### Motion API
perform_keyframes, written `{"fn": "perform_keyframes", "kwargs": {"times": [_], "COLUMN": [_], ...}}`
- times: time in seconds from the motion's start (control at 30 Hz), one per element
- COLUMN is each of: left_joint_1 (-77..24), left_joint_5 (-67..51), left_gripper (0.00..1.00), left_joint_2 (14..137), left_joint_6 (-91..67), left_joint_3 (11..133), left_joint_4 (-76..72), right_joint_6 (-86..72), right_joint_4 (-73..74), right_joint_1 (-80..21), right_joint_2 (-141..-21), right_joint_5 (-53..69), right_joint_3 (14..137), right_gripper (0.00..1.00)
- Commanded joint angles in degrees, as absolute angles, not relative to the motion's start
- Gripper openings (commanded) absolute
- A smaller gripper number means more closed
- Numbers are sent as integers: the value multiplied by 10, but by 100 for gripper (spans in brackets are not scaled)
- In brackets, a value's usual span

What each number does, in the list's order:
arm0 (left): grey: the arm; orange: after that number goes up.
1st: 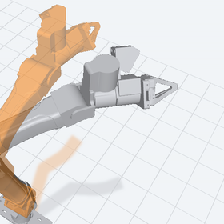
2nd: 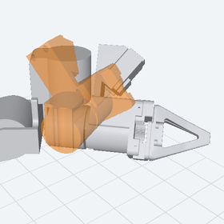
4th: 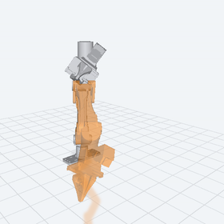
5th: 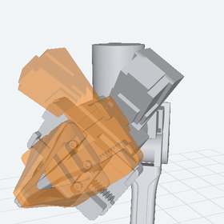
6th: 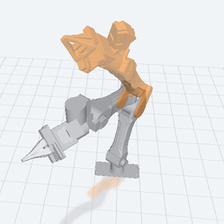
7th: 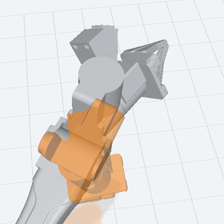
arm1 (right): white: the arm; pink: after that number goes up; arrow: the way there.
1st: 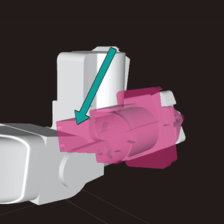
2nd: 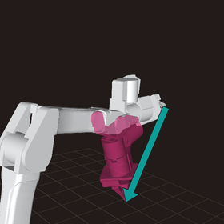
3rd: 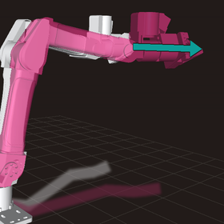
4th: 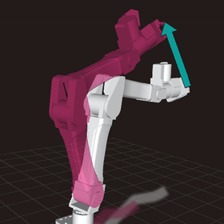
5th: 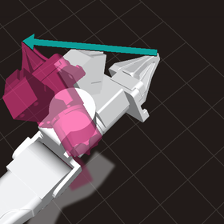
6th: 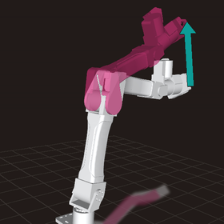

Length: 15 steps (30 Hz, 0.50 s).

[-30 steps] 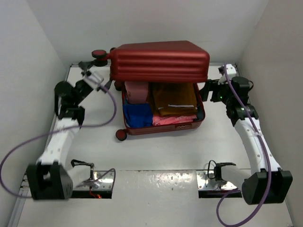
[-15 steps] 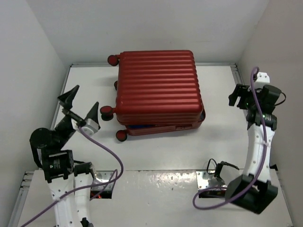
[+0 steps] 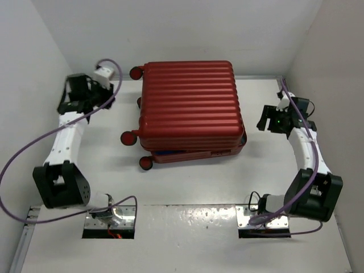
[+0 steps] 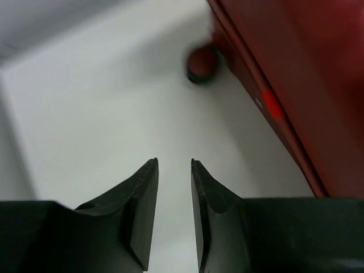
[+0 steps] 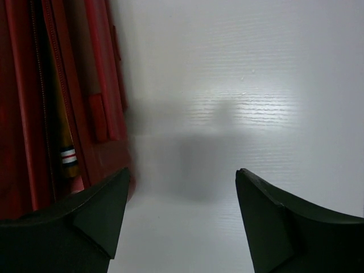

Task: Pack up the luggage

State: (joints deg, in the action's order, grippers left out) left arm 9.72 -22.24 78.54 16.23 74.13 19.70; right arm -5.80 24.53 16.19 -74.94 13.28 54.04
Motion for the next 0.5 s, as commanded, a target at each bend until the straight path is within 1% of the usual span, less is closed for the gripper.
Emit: {"fn": "perform_keyframes", "kwargs": {"times": [0.0, 0.07, 0.1, 0.17, 0.2, 0.3, 0.33, 0.4, 0.47], "left_joint_1": [40, 19, 13, -13, -21, -68, -80, -112, -139], "left_joint_5": [-200, -230, -286, -322, -363, -415, -458, -512, -512], "left_gripper": [34, 28, 27, 24, 23, 21, 21, 20, 20], "left_joint_2": [794, 816, 817, 777, 764, 750, 750, 750, 743], "left_joint_6": [184, 232, 255, 314, 333, 397, 412, 445, 453], "left_joint_3": [743, 736, 723, 679, 665, 650, 650, 650, 650], "left_joint_4": [292, 348, 358, 367, 373, 421, 437, 451, 451], "right_joint_6": [-44, -39, -38, -34, -36, -34, -37, -35, -31], "right_joint_4": [240, 245, 249, 251, 259, 279, 278, 283, 293], "right_joint_1": [138, 130, 125, 105, 101, 87, 86, 88, 93], "right_joint_2": [-782, -804, -809, -828, -831, -849, -851, -853, -858], "right_joint_5": [99, 105, 112, 112, 115, 126, 147, 154, 166], "right_joint_3": [575, 577, 577, 584, 585, 601, 607, 613, 621], "right_gripper": [75, 74, 74, 74, 72, 72, 74, 75, 76]}}
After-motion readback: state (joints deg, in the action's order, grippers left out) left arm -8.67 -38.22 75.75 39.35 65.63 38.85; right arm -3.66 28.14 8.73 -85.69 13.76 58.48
